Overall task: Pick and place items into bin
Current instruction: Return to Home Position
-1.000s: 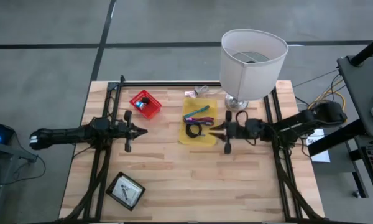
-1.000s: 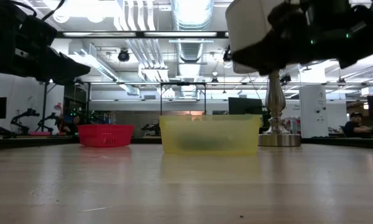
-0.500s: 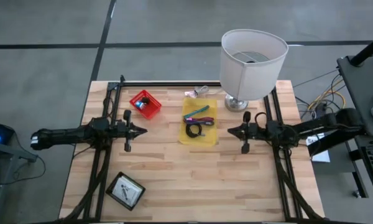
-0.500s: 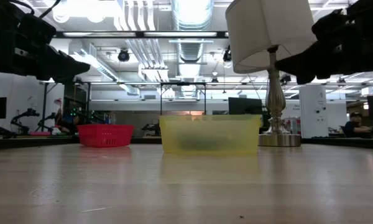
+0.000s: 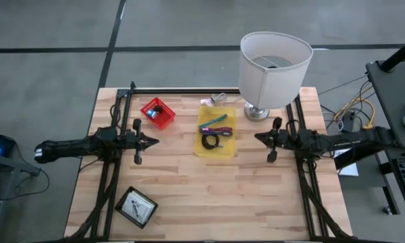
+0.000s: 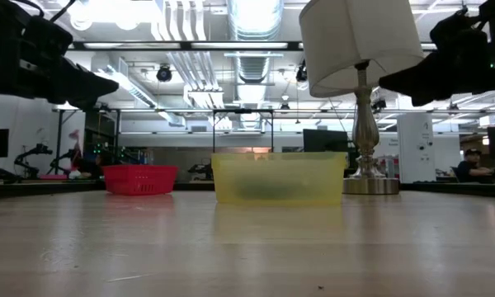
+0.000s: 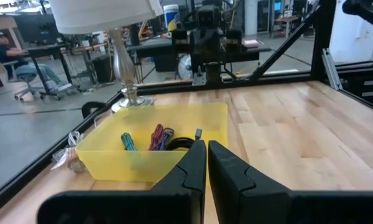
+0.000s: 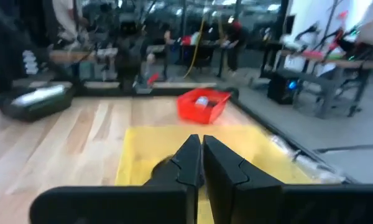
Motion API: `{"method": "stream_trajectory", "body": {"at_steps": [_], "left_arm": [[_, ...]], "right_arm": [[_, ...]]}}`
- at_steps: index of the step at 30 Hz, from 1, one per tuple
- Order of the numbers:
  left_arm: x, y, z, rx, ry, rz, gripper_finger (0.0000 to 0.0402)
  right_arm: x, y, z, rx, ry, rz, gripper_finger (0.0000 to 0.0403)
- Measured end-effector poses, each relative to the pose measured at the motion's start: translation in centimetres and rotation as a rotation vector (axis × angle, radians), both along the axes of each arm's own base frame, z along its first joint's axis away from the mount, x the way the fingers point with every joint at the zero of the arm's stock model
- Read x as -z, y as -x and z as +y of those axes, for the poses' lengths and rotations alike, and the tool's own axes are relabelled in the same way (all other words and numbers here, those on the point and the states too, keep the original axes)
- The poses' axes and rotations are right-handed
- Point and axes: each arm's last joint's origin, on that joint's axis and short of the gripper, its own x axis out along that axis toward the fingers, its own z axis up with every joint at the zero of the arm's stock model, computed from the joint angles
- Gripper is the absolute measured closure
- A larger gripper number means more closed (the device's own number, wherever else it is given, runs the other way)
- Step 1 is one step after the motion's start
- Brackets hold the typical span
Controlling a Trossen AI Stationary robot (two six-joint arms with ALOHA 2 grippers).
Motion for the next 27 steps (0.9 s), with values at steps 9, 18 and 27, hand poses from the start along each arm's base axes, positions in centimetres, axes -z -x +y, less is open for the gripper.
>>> {"method": "stream_trajectory", "body": {"at_steps": [9, 18, 27], "left_arm": [[-0.5, 0.3, -0.2, 0.042, 0.035, -0.034, 0.0400], [-0.4, 0.2, -0.4, 0.076, 0.051, -0.081, 0.0400], [-0.2, 0.0, -0.3, 0.057, 0.045, -0.062, 0.0400]], "right_arm": [[0.2, 1.5, -0.2, 0.053, -0.029, 0.011, 0.0394], [-0.2, 2.4, -0.3, 0.075, -0.002, -0.036, 0.0394], [-0.1, 2.3, -0.1, -0.022, -0.034, -0.036, 0.0394]]}}
